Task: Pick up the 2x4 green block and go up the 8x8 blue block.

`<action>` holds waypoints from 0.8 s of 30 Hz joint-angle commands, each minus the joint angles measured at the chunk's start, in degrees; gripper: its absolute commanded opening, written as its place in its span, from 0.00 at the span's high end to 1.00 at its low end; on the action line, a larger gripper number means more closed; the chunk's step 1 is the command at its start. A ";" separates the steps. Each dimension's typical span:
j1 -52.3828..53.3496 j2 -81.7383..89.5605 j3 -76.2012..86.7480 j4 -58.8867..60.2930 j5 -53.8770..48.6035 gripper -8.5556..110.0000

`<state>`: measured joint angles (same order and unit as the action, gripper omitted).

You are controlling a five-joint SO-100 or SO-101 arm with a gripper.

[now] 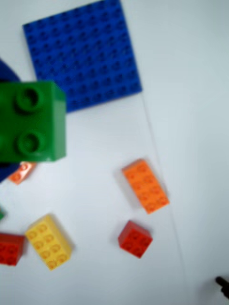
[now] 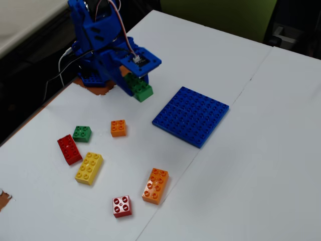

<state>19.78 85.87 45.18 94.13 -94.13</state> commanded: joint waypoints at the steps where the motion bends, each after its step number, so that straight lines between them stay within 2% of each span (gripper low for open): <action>1: -5.27 4.04 -1.23 -5.62 10.46 0.86; 11: -16.26 -4.22 -0.79 -17.14 13.62 0.87; 17: -17.14 -13.01 -1.67 -16.70 5.89 0.87; 24: -17.58 -17.05 -0.53 -18.02 2.64 0.87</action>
<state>3.08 68.55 45.26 77.61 -90.62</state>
